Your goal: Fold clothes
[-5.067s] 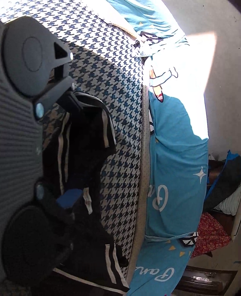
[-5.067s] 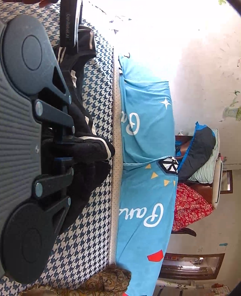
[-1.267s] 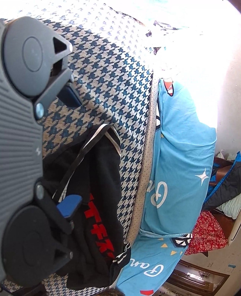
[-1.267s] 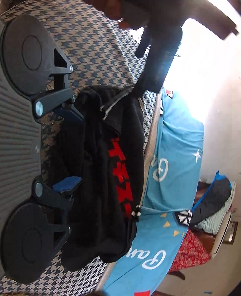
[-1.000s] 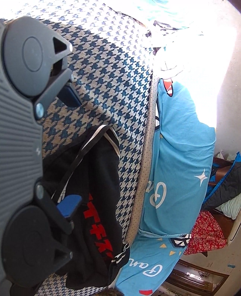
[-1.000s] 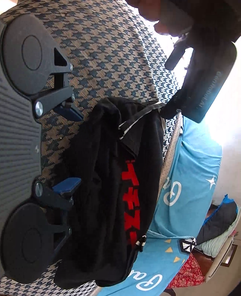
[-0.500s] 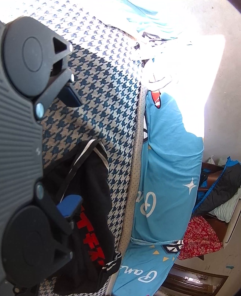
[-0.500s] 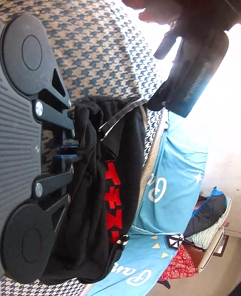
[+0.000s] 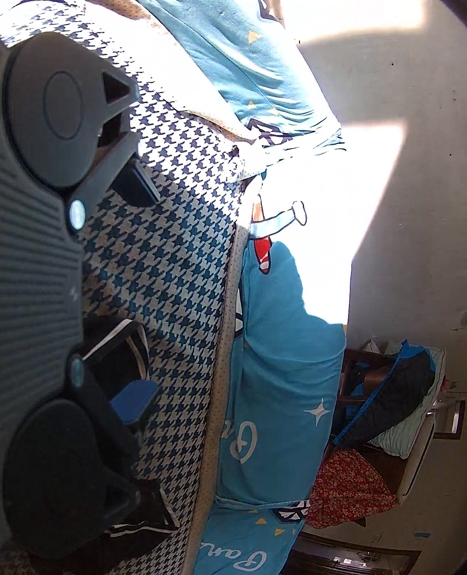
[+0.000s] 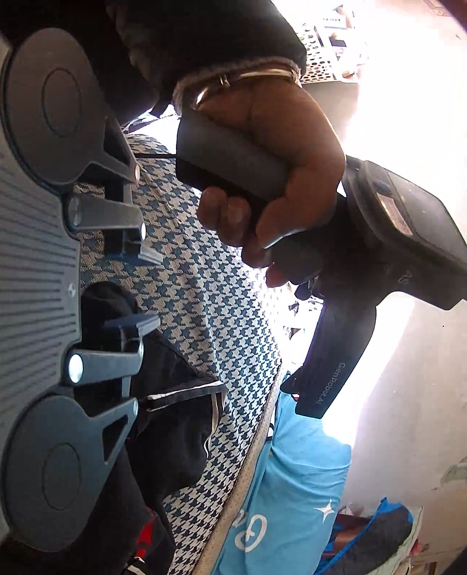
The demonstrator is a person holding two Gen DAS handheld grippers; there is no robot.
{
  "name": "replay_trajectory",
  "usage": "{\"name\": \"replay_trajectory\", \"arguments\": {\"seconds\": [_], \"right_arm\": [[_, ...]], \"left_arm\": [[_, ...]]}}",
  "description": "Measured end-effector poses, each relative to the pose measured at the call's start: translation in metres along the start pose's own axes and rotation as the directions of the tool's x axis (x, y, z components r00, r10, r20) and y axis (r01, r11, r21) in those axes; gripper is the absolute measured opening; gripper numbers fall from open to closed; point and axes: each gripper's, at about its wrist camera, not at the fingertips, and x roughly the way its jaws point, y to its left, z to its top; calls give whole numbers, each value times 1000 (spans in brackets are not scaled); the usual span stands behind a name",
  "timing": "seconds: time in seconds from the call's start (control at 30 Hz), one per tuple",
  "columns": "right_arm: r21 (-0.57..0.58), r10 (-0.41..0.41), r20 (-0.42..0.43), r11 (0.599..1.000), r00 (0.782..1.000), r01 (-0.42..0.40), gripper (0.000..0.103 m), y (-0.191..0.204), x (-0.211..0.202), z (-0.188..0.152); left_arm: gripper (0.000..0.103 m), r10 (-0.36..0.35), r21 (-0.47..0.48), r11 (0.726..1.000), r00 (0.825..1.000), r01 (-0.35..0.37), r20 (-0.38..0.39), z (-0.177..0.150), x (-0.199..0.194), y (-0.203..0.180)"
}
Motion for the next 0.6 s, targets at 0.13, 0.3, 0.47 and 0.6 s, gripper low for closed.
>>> {"name": "replay_trajectory", "arguments": {"seconds": [0.13,0.3,0.47,0.6], "right_arm": [[30,-93,2,995,996,93,48,-11,-18,-3],[108,-329,-47,937,943,332,49,-44,-45,-14],[166,-471,-135,857,872,488,52,-78,-79,-30],[169,-514,-205,820,833,548,63,-99,-92,-47]], "left_arm": [[103,-76,22,997,996,77,-47,-6,0,-9],[103,-170,62,982,981,176,-90,-21,-9,-30],[103,-226,123,962,965,243,-136,-49,-23,-47],[103,-273,128,946,944,298,-186,-69,-29,-52]]}}
